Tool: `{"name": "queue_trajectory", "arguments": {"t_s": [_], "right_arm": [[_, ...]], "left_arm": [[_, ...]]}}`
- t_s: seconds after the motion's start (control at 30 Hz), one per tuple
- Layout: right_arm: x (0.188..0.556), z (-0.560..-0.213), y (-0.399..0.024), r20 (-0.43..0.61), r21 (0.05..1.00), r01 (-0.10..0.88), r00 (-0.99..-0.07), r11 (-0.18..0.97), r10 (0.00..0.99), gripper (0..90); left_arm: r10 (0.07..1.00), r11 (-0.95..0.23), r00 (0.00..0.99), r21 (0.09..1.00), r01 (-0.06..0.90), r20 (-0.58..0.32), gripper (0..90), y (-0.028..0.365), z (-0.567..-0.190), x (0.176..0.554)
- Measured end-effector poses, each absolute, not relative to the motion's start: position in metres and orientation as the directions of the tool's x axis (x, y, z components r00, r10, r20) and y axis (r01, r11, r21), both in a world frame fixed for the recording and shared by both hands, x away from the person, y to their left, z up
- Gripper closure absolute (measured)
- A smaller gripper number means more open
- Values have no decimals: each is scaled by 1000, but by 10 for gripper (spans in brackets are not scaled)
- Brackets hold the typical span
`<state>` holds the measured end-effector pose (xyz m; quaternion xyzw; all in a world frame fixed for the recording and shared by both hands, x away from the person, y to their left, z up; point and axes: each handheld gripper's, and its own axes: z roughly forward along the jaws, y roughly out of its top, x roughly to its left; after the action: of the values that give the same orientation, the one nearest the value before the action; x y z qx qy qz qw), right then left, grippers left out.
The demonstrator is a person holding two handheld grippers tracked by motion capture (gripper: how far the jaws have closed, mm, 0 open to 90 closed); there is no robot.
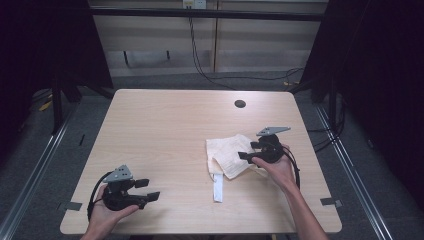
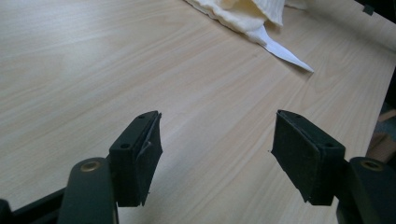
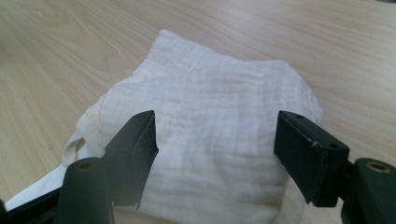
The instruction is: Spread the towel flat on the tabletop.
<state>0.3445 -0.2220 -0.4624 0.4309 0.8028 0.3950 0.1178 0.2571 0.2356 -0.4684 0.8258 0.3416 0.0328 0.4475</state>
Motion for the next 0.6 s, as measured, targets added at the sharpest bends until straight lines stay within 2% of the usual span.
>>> {"name": "queue_trajectory", "arguments": {"t_s": [0.17,0.2,0.43,0.6], "right_arm": [[349,-471,-220,158,724,601,-622,339,767,329],[353,-479,-218,181,689,632,-624,355,760,352],[358,-497,-216,160,665,644,-618,378,770,359],[357,-498,-219,127,673,623,-629,399,767,484]], "left_arm": [[599,-360,762,768,530,-245,319,236,-468,256],[600,-353,761,772,529,-248,320,237,-467,256],[607,-353,756,770,532,-244,316,238,-467,257],[606,-365,760,767,528,-235,316,238,-468,257]]}}
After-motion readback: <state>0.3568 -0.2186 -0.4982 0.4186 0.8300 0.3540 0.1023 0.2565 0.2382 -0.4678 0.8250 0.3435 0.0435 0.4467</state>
